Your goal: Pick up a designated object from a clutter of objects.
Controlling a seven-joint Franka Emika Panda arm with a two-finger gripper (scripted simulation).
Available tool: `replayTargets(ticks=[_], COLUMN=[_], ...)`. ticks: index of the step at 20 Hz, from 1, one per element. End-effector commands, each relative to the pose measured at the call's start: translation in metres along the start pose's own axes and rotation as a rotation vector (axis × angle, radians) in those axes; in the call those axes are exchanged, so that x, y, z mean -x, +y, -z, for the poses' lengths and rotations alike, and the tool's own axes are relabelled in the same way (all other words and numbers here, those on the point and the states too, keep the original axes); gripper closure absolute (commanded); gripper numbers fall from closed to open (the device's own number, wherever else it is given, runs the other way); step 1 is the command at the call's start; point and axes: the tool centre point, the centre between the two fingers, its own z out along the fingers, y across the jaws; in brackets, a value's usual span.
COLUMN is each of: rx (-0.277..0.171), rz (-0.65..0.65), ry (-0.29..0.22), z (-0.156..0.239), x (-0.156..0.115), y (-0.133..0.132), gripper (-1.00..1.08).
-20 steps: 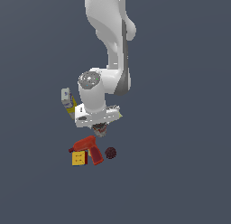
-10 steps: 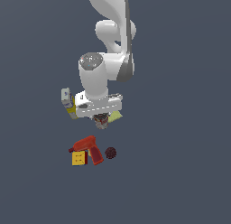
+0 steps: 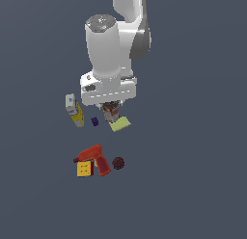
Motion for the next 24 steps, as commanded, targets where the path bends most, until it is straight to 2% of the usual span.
replayTargets(ticks=[1,14,24], rx=[0.002,0.002,0.001], rz=[0.000,0.000,0.001], ry=[0.003,0.003,0.003], z=[0.026,0.148,0.201], x=[0.006,0.038,0.050], y=[-0.007,-0.041,-0.056], gripper=[1.08,1.08,1.08])
